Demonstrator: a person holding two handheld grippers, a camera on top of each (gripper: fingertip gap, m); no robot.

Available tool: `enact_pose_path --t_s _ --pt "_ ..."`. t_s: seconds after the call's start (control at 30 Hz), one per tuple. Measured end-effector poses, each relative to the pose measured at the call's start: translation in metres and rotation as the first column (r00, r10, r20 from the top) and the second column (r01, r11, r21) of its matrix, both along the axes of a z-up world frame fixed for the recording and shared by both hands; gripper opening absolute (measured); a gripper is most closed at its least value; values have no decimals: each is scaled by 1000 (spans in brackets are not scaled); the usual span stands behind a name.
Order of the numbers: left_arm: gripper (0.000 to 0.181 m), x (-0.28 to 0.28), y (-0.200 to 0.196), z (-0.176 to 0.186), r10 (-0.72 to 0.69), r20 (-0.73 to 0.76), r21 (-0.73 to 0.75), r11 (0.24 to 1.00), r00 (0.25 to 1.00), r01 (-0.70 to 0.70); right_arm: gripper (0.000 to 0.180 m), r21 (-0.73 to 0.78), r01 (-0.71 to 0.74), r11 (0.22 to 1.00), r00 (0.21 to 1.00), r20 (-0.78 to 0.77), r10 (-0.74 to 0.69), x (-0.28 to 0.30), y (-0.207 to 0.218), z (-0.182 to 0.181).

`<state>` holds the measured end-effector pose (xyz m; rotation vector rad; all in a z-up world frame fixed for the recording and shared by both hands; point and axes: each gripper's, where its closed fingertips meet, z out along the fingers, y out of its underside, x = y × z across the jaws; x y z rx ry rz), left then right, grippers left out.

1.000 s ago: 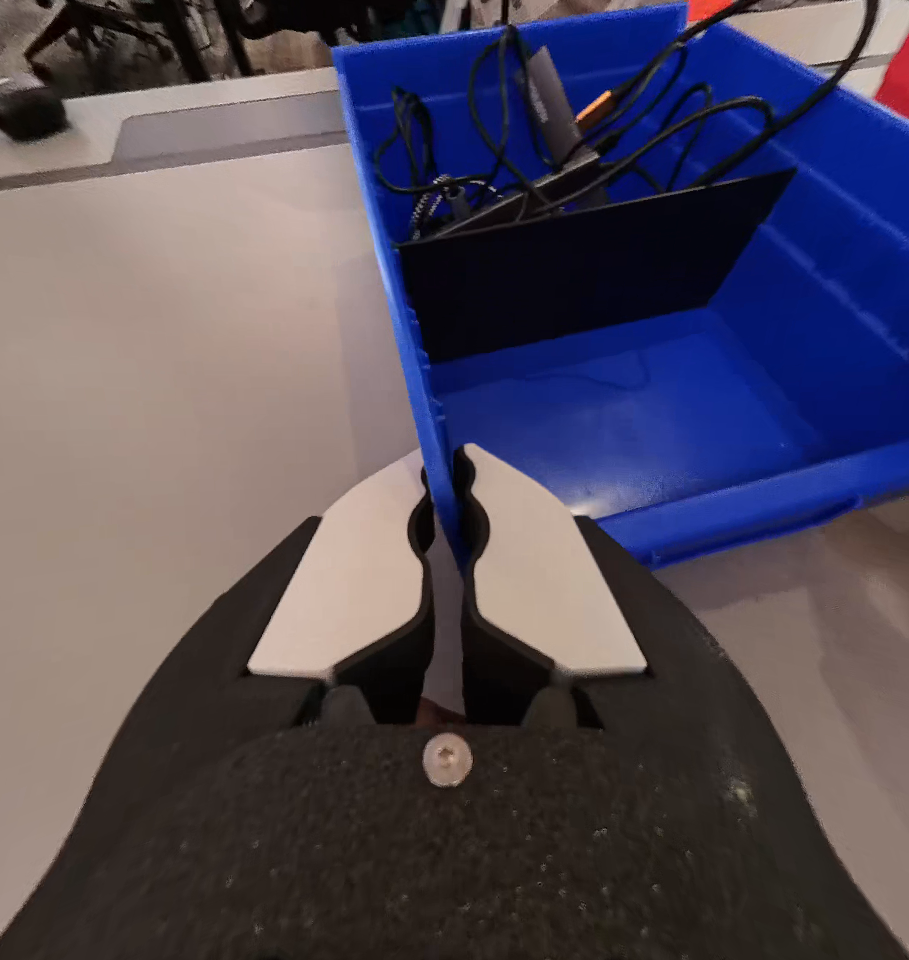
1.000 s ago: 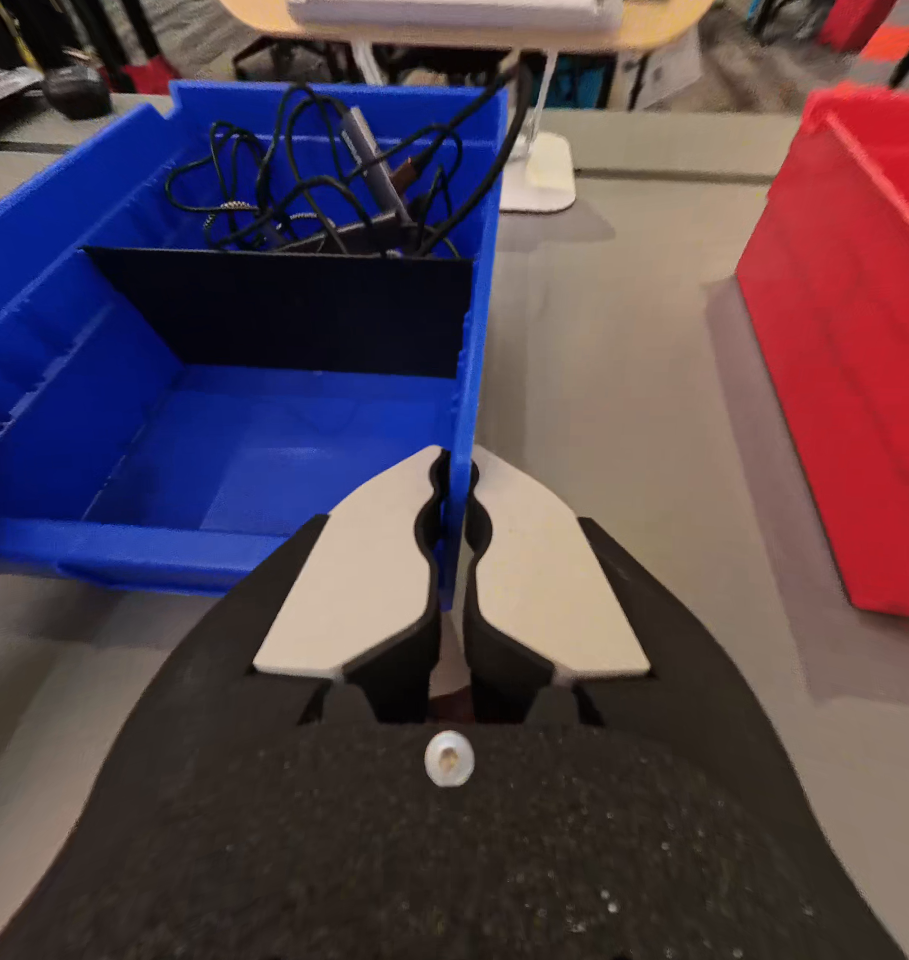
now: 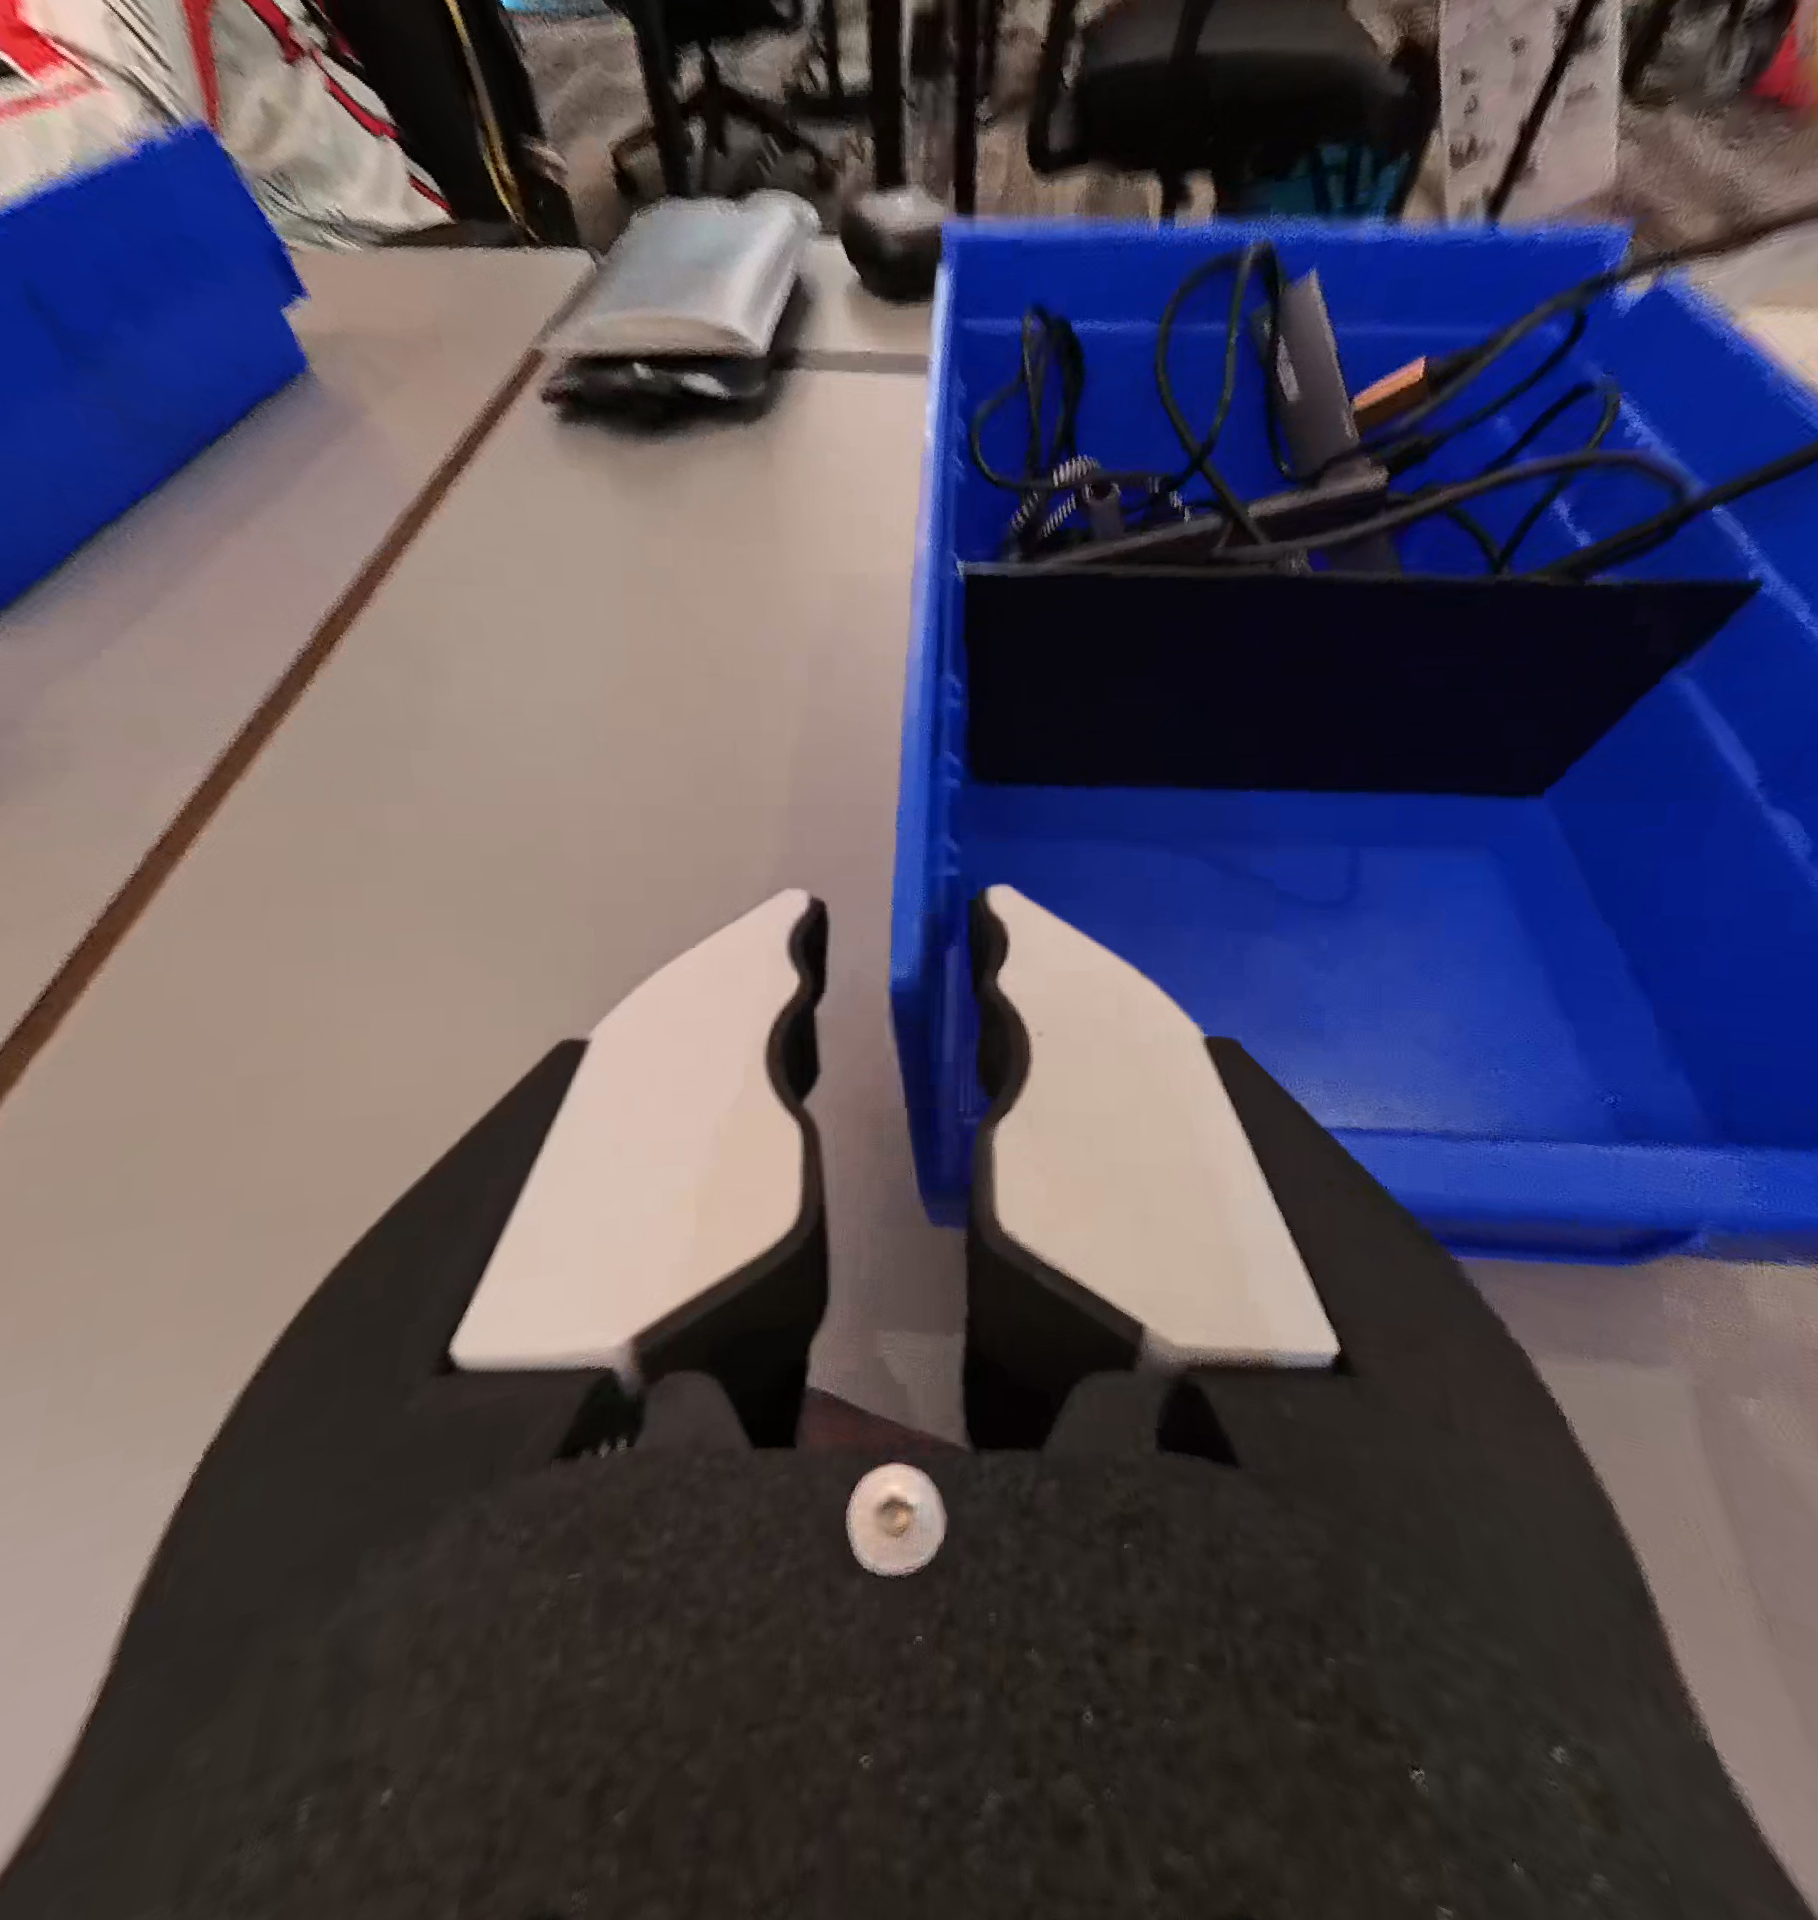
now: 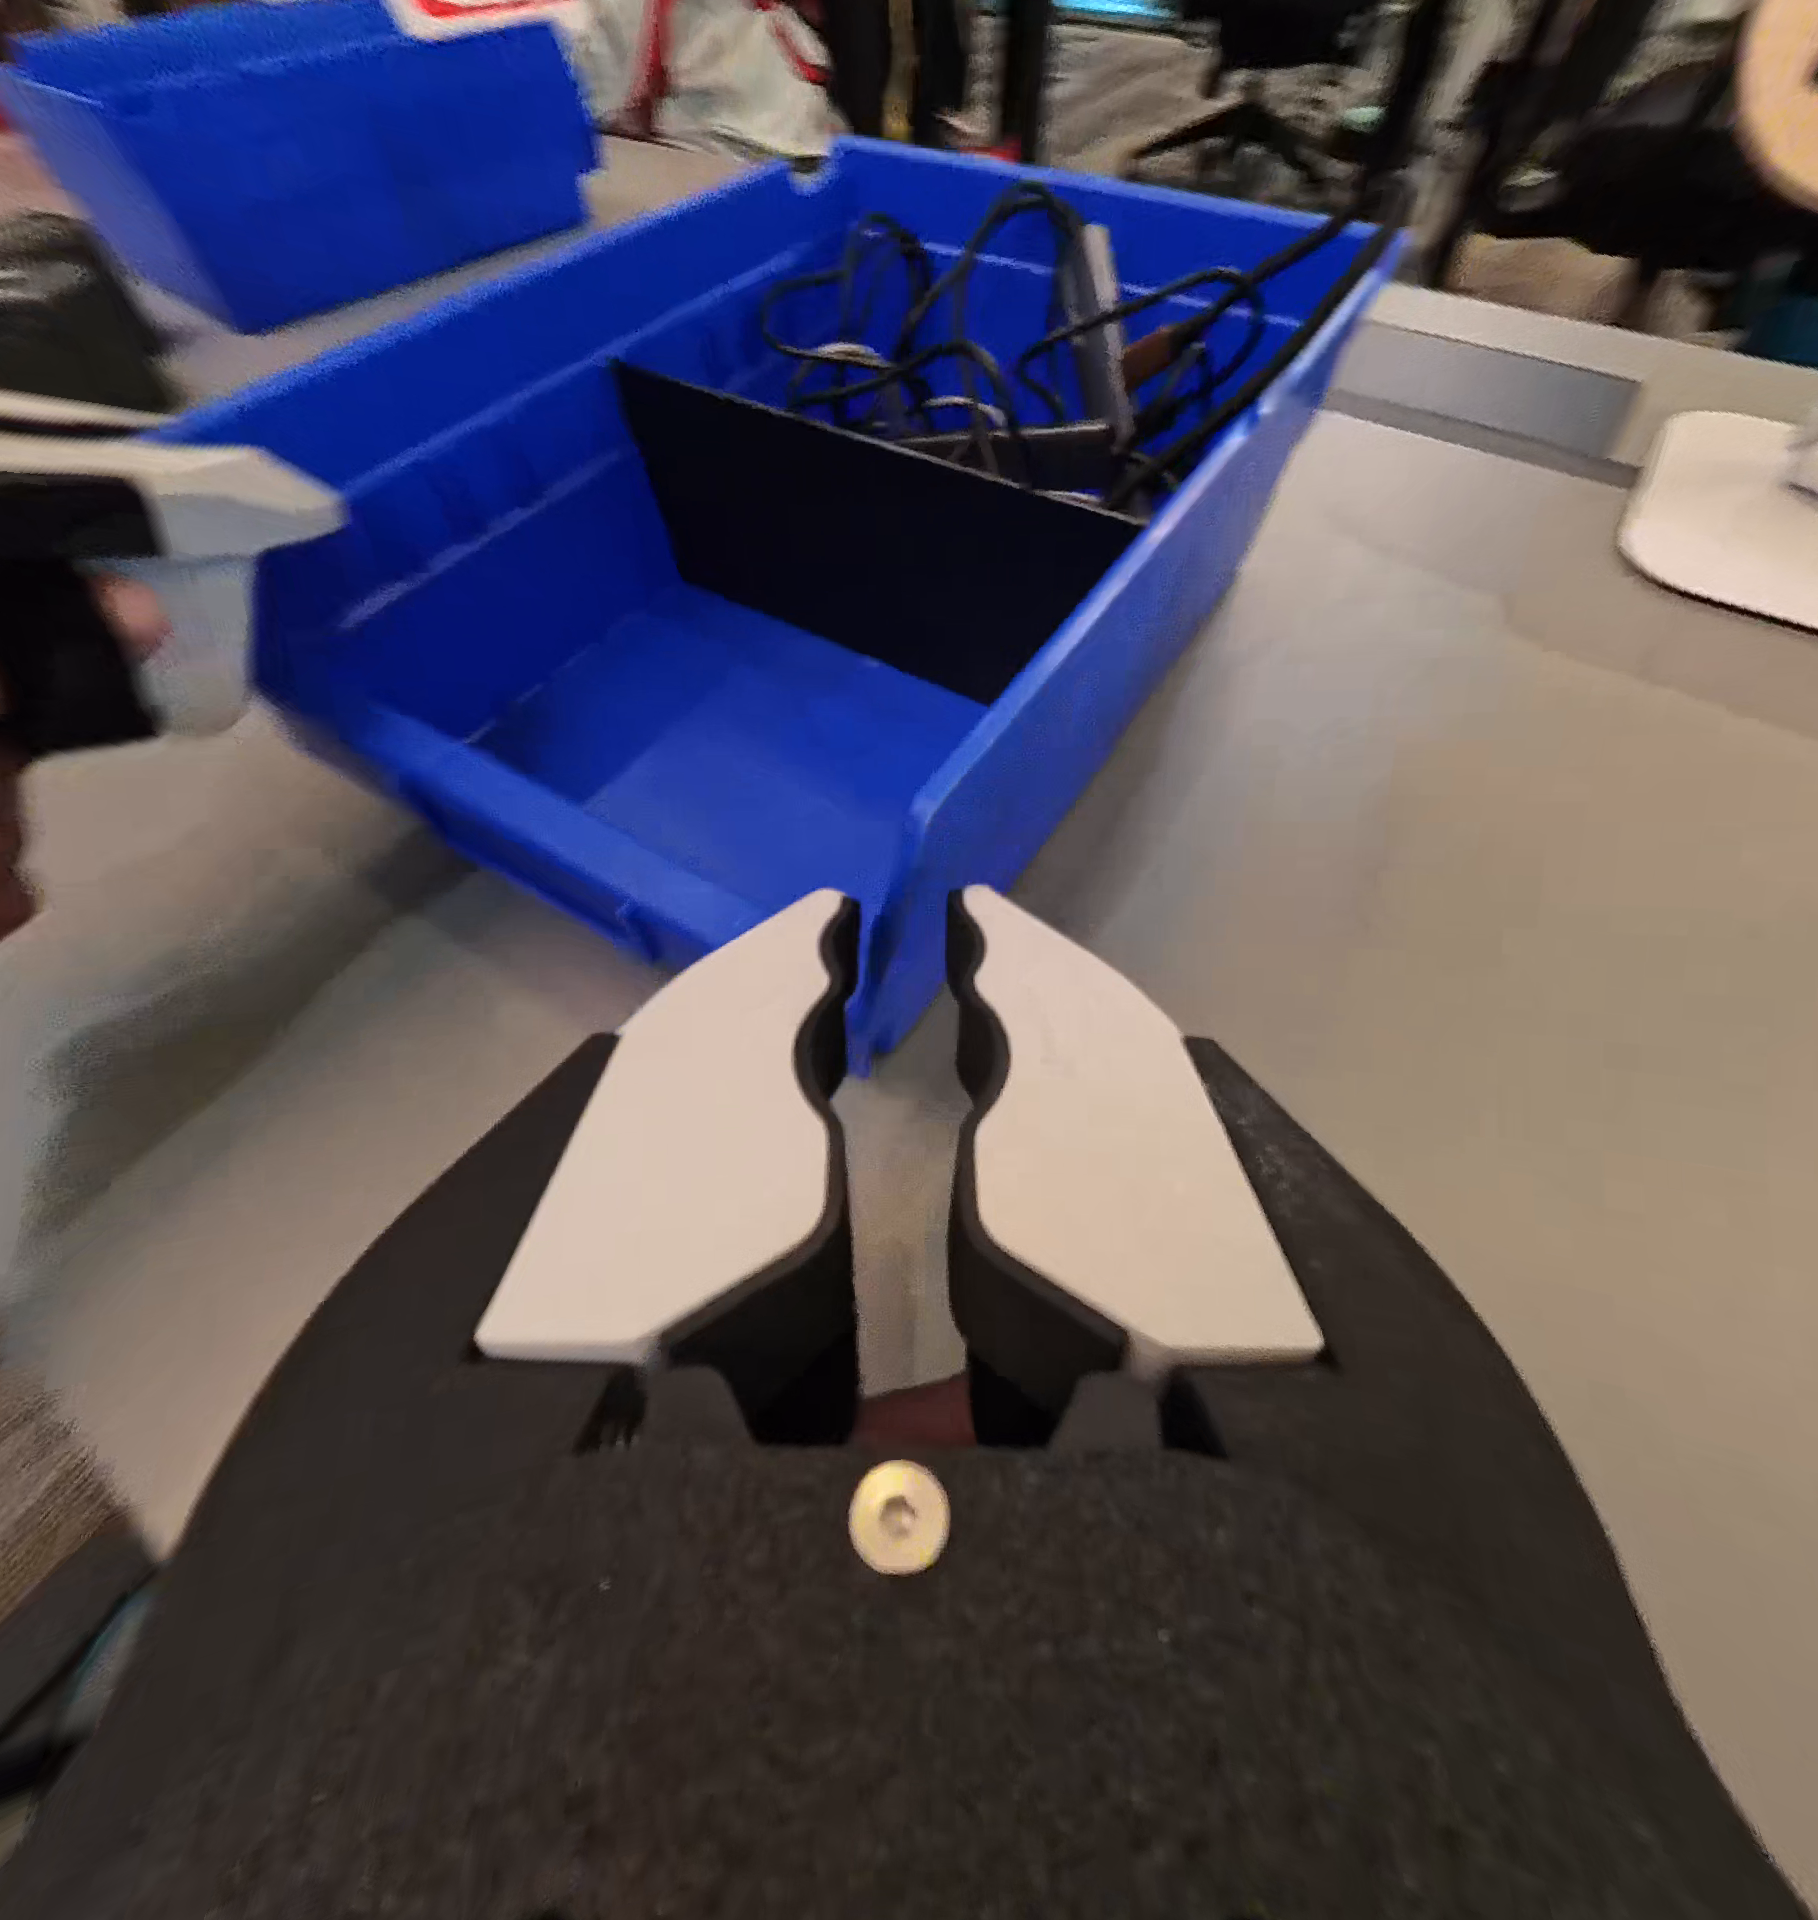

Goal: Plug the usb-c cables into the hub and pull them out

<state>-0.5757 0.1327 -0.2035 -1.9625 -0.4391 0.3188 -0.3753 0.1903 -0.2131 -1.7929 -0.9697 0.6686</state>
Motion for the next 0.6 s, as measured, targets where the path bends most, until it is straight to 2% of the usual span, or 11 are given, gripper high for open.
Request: enact_pose_path --t_s 0.1,0.2,0.27,0.33,0.43,0.53,0.6 --pt "29 2 -10 37 49 40 222 973 998 -57 19 -4 -143 990 989 -26 143 39 -15 11" --pt "28 4 -26 74 71 111 472 874 991 -115 20 2 -248 969 969 -12 248 96 -18 7" --pt "28 13 -27 78 39 125 510 854 991 -98 23 -34 -322 946 947 -2 322 142 -19 -7" --pt "28 23 -20 71 21 118 492 867 993 -77 25 -102 -343 934 939 -39 341 194 -15 -20" --pt "28 51 0 61 -58 150 463 886 987 -18 29 -151 -252 956 963 -133 233 269 7 -11" --pt "28 89 24 49 -147 141 398 914 979 80 29 -70 66 995 966 -244 -81 346 65 15" --pt "28 115 36 39 -181 117 310 941 976 137 28 -101 292 951 913 -269 -308 403 103 13"
